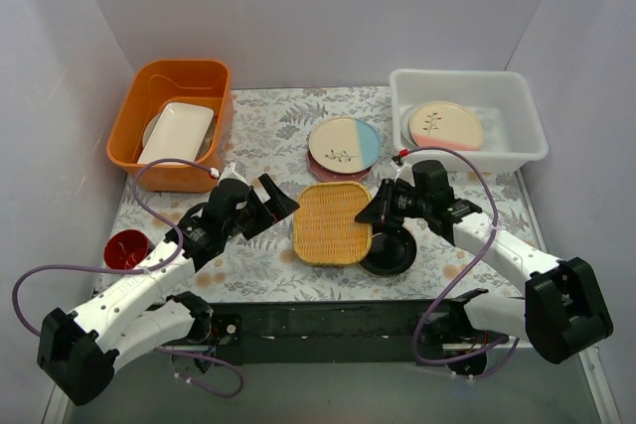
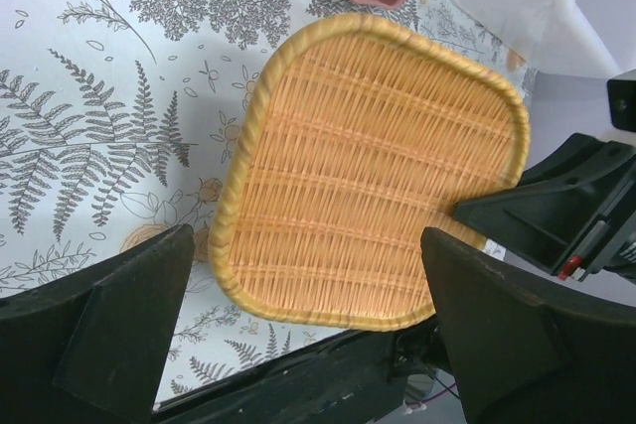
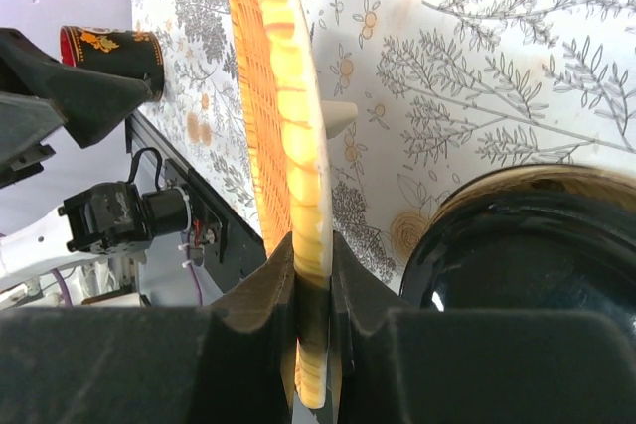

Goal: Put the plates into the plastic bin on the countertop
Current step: Pick up the plate at the center of the board, then place the plate in the plastic bin.

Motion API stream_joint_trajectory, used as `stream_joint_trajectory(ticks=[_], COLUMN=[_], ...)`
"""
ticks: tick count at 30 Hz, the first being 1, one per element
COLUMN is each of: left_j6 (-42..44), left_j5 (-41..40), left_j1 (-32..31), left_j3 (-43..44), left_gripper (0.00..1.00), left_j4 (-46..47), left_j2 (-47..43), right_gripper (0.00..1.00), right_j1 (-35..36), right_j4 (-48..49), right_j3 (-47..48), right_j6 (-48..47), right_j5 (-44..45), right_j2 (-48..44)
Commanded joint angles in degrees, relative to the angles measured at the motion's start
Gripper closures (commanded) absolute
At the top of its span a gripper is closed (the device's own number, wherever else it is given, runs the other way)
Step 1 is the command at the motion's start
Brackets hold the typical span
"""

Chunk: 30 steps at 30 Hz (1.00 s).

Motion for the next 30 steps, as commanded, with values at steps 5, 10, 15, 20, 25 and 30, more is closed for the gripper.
stream_joint_trajectory(ticks=[5, 10, 15, 20, 25, 30], left_j6=[0.28, 0.02, -1.74, -2.71, -2.1, -2.36], left_j5=[-0.73, -0.82, 1.2, 2.7, 4.46, 5.51], left_j1=[-0.14, -0.14, -0.14, -0.23, -0.31, -0.4], left_j3=[0.85, -0.21, -2.31, -3.37, -3.99, -3.99], left_gripper=[0.02, 0.02, 0.02, 0.02, 0.02, 0.02], left_j4=[-1.95, -2.04, -0.02, 1.21, 3.06, 3.94], left_j2=[-1.84, -3.16, -4.22, -2.73, -1.67, -0.44], right_gripper=[0.99, 0.99, 0.99, 0.99, 0.99, 0.99], right_j1=[-4.67, -8.89, -14.52, -20.49, -25.07, -30.16], right_j4=[1.66, 0.34, -4.49, -4.67, -4.15, -0.46], right_j3=[11.81, 20.16, 28.86, 35.19, 38.09, 38.98], right_j6=[-2.55, -4.57, -7.83, -8.0, -7.21, -3.54], right_j5=[-1.77, -3.35, -5.55, -8.27, -8.37, -7.75], right_j2=[4.89, 9.71, 14.9, 19.74, 22.47, 24.75])
